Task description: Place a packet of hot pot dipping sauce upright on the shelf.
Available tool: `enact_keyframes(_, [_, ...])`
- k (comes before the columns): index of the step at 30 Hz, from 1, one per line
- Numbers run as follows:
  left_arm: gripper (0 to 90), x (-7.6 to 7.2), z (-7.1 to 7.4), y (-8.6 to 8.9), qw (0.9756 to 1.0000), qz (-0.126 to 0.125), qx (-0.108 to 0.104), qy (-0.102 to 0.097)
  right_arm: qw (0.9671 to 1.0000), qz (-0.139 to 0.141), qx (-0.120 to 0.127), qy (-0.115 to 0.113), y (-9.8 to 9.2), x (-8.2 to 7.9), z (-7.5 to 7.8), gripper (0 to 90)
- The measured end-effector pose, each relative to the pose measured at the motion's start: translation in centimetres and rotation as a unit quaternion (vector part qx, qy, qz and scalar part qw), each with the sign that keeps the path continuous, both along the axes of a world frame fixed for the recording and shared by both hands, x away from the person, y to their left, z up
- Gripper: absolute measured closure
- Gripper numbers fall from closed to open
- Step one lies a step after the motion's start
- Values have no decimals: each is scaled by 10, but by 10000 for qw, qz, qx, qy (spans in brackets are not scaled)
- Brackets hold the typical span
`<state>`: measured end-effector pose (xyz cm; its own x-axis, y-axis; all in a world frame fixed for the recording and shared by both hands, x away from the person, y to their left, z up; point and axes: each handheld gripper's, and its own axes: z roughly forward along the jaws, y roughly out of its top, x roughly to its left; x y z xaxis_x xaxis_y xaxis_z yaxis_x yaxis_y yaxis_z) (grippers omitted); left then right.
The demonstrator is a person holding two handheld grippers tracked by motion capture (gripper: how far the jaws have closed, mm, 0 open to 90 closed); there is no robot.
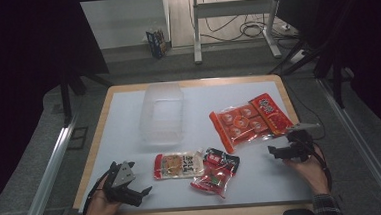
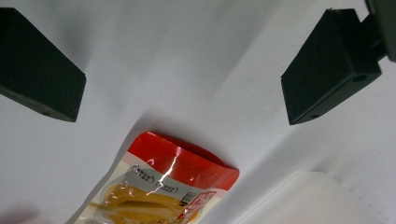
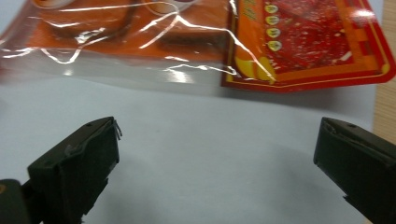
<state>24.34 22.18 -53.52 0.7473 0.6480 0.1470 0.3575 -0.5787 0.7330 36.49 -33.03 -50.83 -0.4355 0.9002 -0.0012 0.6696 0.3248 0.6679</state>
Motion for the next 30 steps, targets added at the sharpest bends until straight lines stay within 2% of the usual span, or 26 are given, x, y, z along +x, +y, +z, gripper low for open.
enact_keyframes(8, [0, 1, -1, 0, 10000, 25, 68, 0, 9999, -149, -60, 38, -11, 14, 1, 60])
enact_keyframes(12, [0, 0, -1, 0, 10000, 24, 78, -6, 9998, -199, 16, 96, -17, 20, 1, 74])
enact_keyframes(13, [0, 0, -1, -1, 10000, 24, 91, -4, 9996, -207, 73, 176, -20, 25, 2, 87])
enact_keyframes(17, [0, 1, -2, -1, 9999, 2, 161, -2, 9994, -284, 51, 215, -26, 34, 4, 98])
enact_keyframes(20, [0, 1, -2, -2, 9998, -9, 187, -6, 9989, -322, 183, 281, -31, 42, 5, 126])
enact_keyframes(24, [0, 1, -3, -3, 9998, -1, 189, -2, 9985, -309, 304, 325, -34, 50, 5, 155])
enact_keyframes(26, [0, 1, -3, -3, 9997, -23, 263, 12, 9977, -225, 459, 453, -33, 56, 6, 203])
enact_keyframes(30, [0, 1, -4, -4, 9995, -39, 302, 16, 9980, -51, 443, 439, -28, 60, 8, 249])
